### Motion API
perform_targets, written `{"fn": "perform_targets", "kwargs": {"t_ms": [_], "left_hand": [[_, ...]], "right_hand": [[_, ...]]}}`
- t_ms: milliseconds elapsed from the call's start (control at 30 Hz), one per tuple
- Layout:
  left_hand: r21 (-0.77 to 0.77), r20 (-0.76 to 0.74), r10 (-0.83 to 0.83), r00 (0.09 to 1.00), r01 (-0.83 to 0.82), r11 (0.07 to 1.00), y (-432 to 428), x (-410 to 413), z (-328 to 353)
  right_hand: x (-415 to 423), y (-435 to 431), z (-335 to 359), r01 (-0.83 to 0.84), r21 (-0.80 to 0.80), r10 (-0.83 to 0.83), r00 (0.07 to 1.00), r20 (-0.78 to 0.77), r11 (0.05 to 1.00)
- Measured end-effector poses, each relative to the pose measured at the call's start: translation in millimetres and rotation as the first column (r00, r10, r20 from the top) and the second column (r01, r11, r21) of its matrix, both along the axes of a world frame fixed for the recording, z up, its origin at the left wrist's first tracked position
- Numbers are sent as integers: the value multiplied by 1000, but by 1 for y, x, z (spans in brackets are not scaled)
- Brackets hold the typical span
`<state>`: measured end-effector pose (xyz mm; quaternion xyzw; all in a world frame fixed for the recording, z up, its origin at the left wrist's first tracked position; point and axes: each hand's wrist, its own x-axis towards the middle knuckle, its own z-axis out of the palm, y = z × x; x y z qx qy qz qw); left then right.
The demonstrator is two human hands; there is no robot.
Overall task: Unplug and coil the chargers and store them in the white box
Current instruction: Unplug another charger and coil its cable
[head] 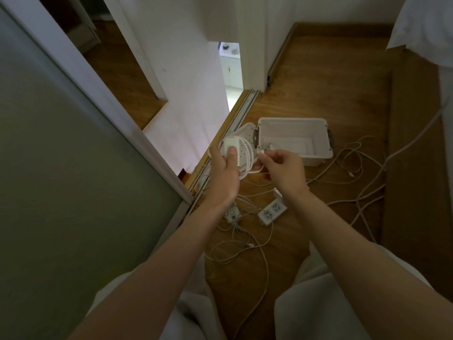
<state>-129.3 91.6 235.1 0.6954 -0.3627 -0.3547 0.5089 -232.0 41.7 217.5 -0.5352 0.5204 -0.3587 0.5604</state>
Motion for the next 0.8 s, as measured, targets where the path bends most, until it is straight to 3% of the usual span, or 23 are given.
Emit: {"fn": "perform_targets", "kwargs": {"t_ms": [100,200,400,467,600,700,800], "left_hand": [[-46,70,-71,995,74,996,2,-2,2],[-29,20,-77,997,78,997,2,1,3],[70,-120,-168,978,177,982,2,9,5],[103,-144,-174,974,190,976,4,10,3],[142,-103,-202,974,215,966,5,10,-1],[147,-90,-205,975,216,965,6,7,0],[153,-90,-194,977,206,967,6,7,-1]], "right_hand": [[-1,-4,-2,-130,-50,123,985,-120,990],[-4,-5,1,-226,-88,214,969,-125,970],[-13,-11,-1,-323,183,305,945,121,929],[-14,-10,-3,-319,252,292,946,140,914],[-8,-2,-7,-173,348,112,975,190,921],[-5,0,-8,-105,284,67,988,140,953],[-4,1,-5,-146,213,127,987,100,966]]}}
